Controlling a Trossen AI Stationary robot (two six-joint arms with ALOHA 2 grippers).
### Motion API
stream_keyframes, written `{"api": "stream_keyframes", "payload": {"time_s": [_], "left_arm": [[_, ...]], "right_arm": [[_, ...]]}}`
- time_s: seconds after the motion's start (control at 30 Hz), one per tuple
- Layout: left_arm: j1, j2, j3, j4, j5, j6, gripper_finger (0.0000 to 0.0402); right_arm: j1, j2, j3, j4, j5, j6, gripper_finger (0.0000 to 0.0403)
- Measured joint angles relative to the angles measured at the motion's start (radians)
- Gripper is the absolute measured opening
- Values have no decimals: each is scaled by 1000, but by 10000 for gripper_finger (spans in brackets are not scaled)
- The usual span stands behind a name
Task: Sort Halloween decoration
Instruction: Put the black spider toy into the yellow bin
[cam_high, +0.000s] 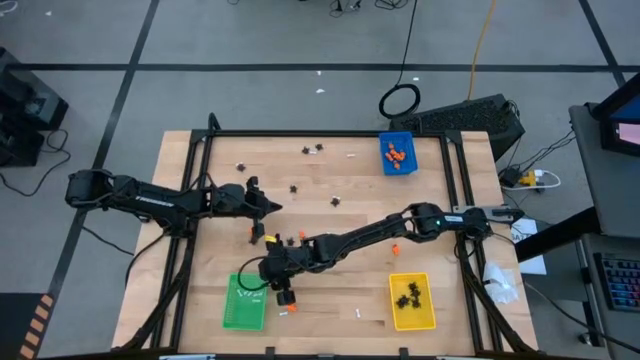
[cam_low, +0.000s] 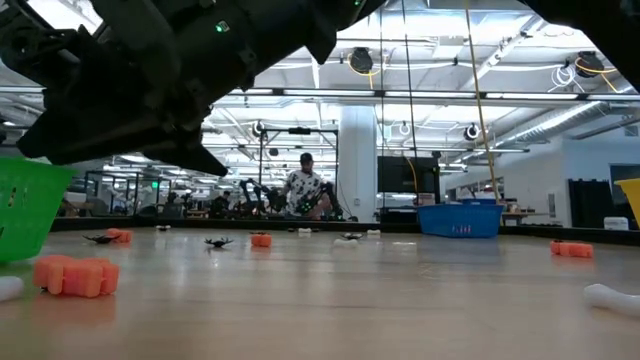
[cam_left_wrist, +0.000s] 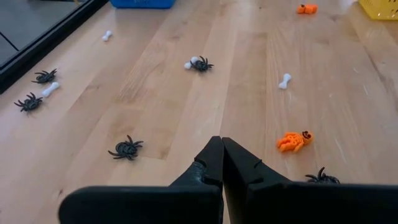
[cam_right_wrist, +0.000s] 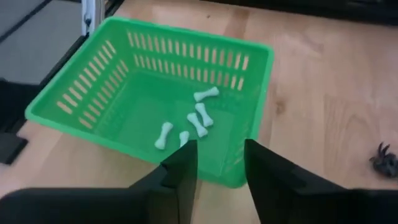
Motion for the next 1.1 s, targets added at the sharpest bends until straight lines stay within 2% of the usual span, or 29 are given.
{"api": "stream_keyframes", "payload": {"time_s": [0.1, 0.3, 0.4, 0.47, 0.57, 0.7, 0.87, 1.0, 1.1], "left_arm": [[0, 0, 1, 14, -14, -17, 0], [0, 0, 3, 10, -18, -18, 0], [0, 0, 3, 9, -18, 0, 0], [0, 0, 3, 9, -14, 0, 0], [0, 0, 3, 2, 32, 0, 0], [-1, 0, 3, -15, 94, 0, 0], [9, 0, 4, -53, 88, 8, 0], [23, 1, 4, -70, 86, 7, 0], [30, 1, 4, -76, 86, 7, 0]], "right_arm": [[1, -24, 0, -56, 3, -61, 106], [2, -81, 0, -107, 58, -139, 10], [2, -105, 0, -86, 63, -166, 7], [2, -121, -11, -82, 103, -194, 2], [-12, -127, -39, -88, 129, -198, 1], [-44, -126, -135, -55, 130, -174, 0], [-75, -189, -294, -12, 131, -134, 0], [-130, -253, -393, -15, 130, -50, 0], [-177, -256, -422, -21, 119, 57, 7]]}}
